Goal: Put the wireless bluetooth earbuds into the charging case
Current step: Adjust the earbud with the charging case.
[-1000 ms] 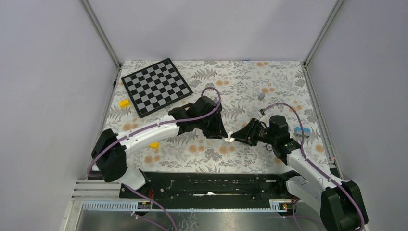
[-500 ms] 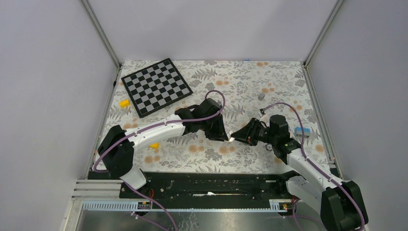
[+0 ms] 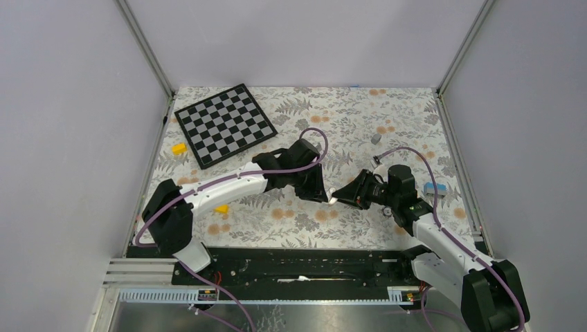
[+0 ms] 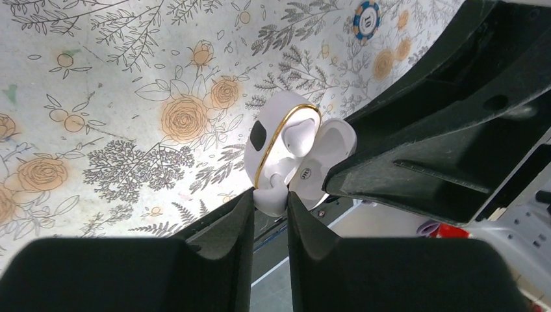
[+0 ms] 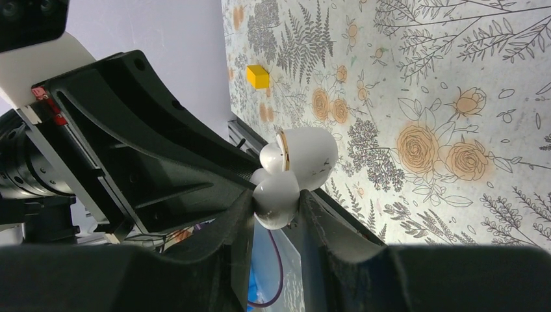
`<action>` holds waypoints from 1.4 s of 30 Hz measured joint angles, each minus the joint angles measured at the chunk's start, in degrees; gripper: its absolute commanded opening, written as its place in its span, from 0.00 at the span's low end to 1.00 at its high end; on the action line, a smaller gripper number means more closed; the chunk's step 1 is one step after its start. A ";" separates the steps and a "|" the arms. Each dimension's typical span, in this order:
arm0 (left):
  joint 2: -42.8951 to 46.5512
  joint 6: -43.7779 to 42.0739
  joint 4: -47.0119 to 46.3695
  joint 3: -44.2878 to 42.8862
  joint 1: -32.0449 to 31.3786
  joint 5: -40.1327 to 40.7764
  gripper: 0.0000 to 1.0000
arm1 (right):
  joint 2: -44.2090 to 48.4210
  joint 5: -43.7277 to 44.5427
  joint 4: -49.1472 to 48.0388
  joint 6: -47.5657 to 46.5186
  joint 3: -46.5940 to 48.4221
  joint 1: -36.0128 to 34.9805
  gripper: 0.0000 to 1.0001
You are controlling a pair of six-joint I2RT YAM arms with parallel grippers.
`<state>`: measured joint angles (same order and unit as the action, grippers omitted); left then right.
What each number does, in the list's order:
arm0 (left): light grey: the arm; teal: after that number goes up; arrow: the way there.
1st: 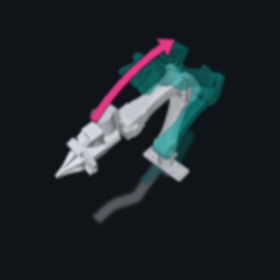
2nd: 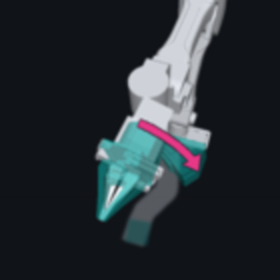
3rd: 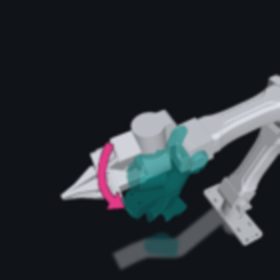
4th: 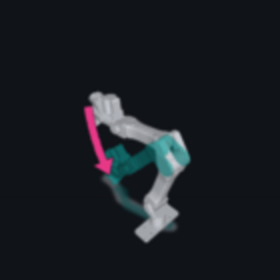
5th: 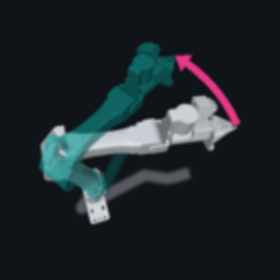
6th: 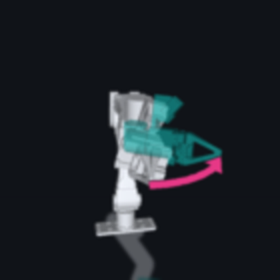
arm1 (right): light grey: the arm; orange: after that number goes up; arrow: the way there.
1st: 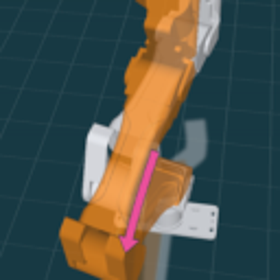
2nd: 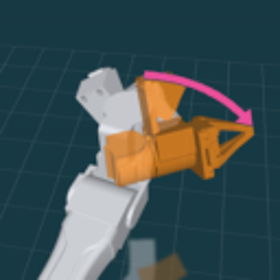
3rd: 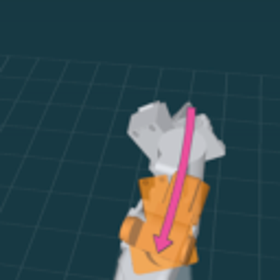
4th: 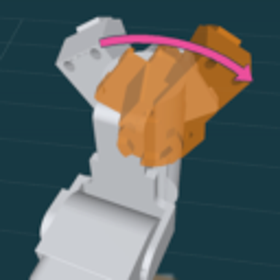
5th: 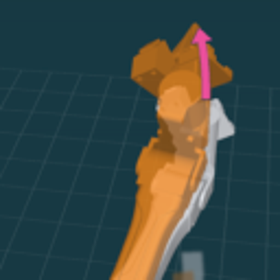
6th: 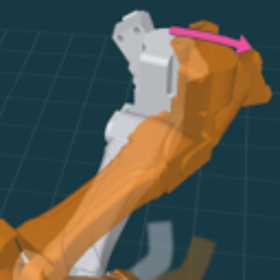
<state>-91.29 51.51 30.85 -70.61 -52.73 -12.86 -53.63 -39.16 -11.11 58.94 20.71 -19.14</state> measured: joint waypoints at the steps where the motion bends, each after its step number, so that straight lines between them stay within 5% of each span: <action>1: -0.07 -0.96 0.33 -0.31 -0.02 -0.17 0.20 | 0.00 -0.15 -0.04 -0.02 0.04 0.00 0.00; 26: -2.60 -21.97 12.13 -8.13 -0.09 -8.00 0.21 | -5.95 -10.86 1.92 -3.80 3.89 0.00 0.00; 42: -2.67 -29.64 16.63 -12.39 -0.09 -11.41 0.33 | -7.19 -16.55 6.14 -8.17 6.75 0.00 0.00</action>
<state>-93.95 21.87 47.48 -83.00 -52.82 -24.27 -60.82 -55.70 -4.97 50.76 27.46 -19.14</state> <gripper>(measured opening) 0.324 0.345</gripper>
